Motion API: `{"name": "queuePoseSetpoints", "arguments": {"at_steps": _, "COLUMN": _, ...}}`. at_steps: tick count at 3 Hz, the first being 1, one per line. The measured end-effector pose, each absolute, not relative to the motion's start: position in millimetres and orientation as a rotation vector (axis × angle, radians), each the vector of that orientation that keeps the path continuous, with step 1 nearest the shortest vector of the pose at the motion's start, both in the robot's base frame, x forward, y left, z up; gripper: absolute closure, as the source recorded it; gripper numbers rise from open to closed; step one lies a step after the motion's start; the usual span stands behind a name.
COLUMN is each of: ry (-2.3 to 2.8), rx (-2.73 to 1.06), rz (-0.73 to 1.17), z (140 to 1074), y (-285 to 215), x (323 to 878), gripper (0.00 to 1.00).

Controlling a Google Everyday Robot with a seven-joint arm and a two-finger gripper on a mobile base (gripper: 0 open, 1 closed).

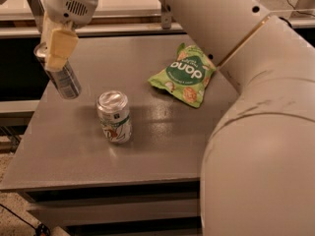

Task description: Move redbull can near 7up can

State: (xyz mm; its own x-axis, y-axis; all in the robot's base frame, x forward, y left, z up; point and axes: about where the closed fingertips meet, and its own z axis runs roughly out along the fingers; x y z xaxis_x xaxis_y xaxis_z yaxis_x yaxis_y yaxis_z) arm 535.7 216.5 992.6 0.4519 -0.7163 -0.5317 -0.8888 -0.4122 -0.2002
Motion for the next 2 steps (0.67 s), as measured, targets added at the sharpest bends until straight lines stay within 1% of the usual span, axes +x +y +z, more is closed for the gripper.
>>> {"name": "queuePoseSetpoints", "arguments": {"at_steps": 2, "ry": 1.438, "rx": -2.144, "rz": 0.366, "z": 1037, "y": 146, "x": 547, "gripper": 1.00}}
